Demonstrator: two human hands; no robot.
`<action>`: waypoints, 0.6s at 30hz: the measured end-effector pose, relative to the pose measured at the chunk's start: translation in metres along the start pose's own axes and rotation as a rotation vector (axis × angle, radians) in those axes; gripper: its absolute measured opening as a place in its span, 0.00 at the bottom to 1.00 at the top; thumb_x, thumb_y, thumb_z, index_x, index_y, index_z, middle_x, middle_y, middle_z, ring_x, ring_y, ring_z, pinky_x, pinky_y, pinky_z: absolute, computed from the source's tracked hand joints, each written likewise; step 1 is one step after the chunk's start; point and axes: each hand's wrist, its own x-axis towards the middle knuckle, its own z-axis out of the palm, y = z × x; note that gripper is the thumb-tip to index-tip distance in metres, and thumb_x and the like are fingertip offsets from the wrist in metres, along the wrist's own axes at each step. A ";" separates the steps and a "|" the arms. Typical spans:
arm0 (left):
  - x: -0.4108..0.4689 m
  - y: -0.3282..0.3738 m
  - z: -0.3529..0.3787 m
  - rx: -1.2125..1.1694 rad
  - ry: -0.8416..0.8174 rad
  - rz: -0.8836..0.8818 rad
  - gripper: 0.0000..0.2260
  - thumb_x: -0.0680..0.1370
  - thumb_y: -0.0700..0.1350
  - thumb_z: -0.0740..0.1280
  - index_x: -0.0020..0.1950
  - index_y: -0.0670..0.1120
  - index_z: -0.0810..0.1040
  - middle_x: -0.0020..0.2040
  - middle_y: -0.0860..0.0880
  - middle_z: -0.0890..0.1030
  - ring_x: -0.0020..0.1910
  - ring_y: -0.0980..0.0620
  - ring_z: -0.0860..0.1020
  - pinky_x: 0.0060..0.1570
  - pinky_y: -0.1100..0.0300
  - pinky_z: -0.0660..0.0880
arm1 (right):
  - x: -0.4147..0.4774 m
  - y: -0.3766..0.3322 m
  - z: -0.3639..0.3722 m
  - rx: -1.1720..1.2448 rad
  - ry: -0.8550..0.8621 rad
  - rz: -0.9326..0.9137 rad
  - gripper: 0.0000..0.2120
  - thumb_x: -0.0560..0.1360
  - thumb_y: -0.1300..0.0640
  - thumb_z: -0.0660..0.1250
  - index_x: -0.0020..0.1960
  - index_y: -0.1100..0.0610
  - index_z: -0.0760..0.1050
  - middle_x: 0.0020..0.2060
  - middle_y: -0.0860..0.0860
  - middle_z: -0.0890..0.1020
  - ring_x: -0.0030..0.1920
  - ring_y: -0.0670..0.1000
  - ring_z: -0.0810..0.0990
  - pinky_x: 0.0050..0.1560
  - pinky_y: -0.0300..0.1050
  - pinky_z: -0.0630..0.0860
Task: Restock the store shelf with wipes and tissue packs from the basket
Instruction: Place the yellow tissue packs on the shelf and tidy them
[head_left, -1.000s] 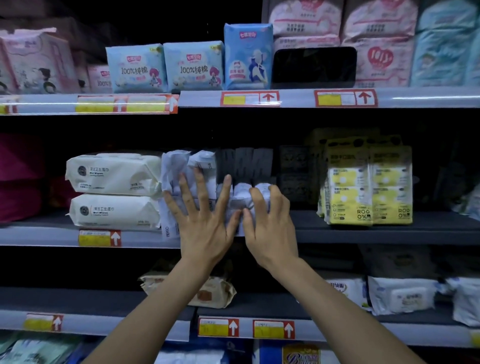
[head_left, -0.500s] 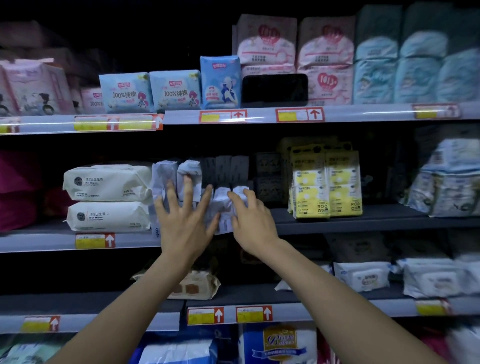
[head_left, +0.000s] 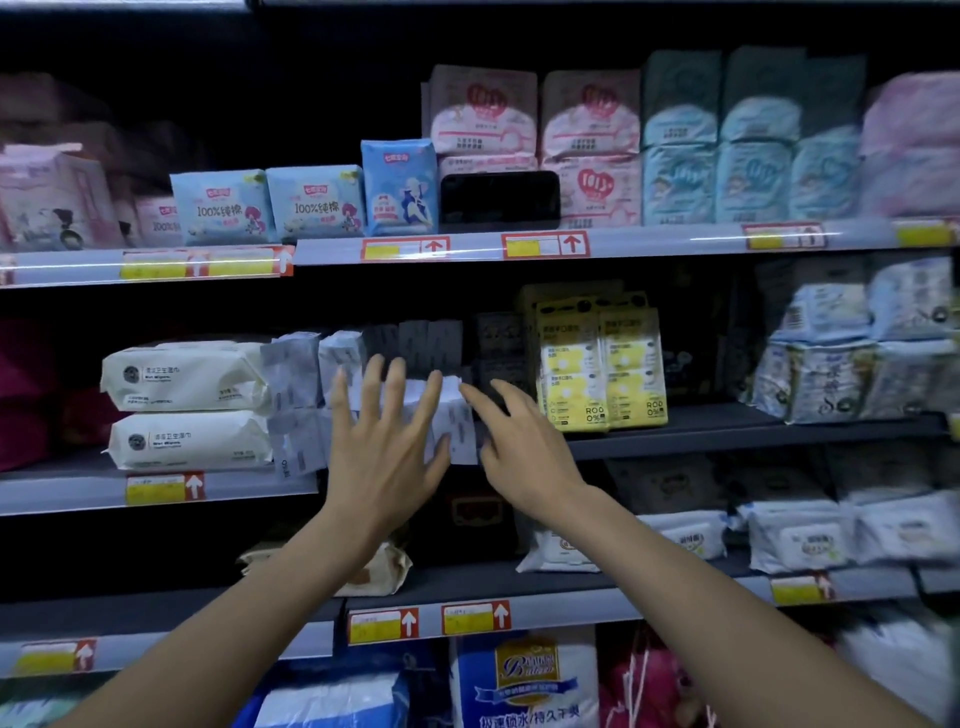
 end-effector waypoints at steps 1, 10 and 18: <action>0.003 0.005 -0.003 -0.017 0.005 0.009 0.30 0.82 0.61 0.55 0.80 0.47 0.67 0.75 0.35 0.69 0.77 0.32 0.65 0.76 0.30 0.55 | -0.002 0.004 -0.002 -0.004 0.038 -0.001 0.34 0.81 0.62 0.62 0.82 0.46 0.54 0.80 0.56 0.60 0.81 0.56 0.57 0.72 0.54 0.70; 0.029 0.078 -0.001 -0.258 -0.038 -0.019 0.31 0.79 0.60 0.63 0.79 0.47 0.67 0.71 0.36 0.73 0.69 0.35 0.73 0.69 0.40 0.70 | -0.028 0.076 -0.038 -0.085 0.135 0.078 0.31 0.80 0.63 0.63 0.80 0.47 0.62 0.77 0.55 0.67 0.77 0.56 0.64 0.73 0.53 0.70; 0.062 0.126 0.020 -0.344 -0.128 -0.060 0.36 0.79 0.64 0.64 0.80 0.45 0.63 0.66 0.43 0.78 0.68 0.41 0.75 0.77 0.42 0.61 | -0.037 0.142 -0.046 -0.058 0.163 0.281 0.32 0.80 0.57 0.66 0.80 0.45 0.60 0.76 0.55 0.66 0.76 0.57 0.64 0.64 0.54 0.76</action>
